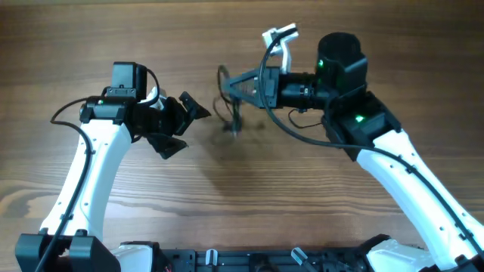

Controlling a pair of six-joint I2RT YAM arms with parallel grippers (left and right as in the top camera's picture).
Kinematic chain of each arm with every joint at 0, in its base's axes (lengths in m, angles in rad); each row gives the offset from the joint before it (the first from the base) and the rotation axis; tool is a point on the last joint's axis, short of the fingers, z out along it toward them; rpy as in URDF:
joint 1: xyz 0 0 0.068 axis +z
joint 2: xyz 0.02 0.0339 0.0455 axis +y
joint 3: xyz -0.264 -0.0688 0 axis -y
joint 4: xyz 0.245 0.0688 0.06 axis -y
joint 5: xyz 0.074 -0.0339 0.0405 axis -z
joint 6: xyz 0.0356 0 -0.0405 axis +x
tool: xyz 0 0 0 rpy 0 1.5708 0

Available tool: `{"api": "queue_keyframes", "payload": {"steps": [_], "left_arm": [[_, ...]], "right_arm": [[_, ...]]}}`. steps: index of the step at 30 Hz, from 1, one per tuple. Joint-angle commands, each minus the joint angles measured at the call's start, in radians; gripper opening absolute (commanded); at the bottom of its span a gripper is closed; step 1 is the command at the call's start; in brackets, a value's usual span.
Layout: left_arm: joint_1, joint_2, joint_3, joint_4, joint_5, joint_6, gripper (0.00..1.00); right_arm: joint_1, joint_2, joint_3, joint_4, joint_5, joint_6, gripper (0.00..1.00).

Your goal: Untangle cables

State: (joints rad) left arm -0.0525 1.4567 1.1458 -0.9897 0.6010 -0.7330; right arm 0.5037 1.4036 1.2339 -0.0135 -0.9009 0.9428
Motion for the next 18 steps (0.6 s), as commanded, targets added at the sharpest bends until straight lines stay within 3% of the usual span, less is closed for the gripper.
{"api": "queue_keyframes", "payload": {"steps": [1,6,8,9,10,11,12,18], "left_arm": [[-0.014,0.004,0.012,0.008,0.035,-0.039,1.00],[-0.026,0.004,0.012,0.068,0.000,-0.039,1.00],[-0.026,0.004,0.012,0.085,-0.038,-0.038,0.72],[-0.026,0.004,0.012,0.077,-0.106,-0.038,0.46],[-0.026,0.004,0.012,0.043,-0.227,-0.038,0.34],[-0.026,0.004,0.012,0.008,-0.318,-0.039,0.13],[-0.026,0.004,0.012,-0.025,-0.389,-0.039,0.04],[-0.023,0.004,0.012,-0.047,-0.456,-0.039,0.04]], "right_arm": [[0.076,-0.007,0.017,0.192,-0.052,0.107,0.05],[0.089,-0.007,0.017,0.286,-0.045,0.164,0.05],[0.089,-0.007,0.017,0.282,-0.051,0.163,0.05],[0.084,-0.007,0.017,0.282,-0.052,0.161,0.05],[0.070,-0.007,0.017,0.282,-0.056,0.160,0.04],[0.051,-0.007,0.017,0.278,-0.067,0.160,0.05],[0.031,-0.007,0.017,0.245,-0.066,0.160,0.05],[-0.003,-0.007,0.017,0.026,-0.035,0.099,0.05]]}}
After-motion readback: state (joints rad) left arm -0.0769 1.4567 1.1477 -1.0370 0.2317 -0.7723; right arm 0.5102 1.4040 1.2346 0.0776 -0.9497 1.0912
